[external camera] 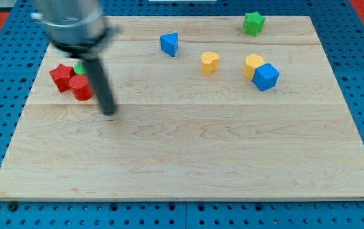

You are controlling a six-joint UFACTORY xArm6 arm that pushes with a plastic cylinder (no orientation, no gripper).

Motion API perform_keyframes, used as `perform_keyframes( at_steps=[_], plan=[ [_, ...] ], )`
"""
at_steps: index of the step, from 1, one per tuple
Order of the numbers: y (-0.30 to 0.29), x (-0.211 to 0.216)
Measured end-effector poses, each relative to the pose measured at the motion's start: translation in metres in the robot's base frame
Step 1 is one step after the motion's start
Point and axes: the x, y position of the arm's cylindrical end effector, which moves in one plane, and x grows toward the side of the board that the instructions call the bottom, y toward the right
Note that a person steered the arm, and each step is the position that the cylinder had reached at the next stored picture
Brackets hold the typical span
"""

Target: Push the green star to the top right of the red star

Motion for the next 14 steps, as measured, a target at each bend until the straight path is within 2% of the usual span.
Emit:
perform_keyframes(
  at_steps=[2,3,4,5,6,7,10,12,13,14],
  plan=[
    [0.275,-0.011],
    [0.351,-0.087],
    [0.367,-0.175],
    [0.284,-0.230],
    [0.285,-0.245],
    [0.261,-0.262],
    [0.006,-0.246],
    [0.024,-0.235],
    [-0.061,-0.193],
    [-0.096,-0.165]
  ],
)
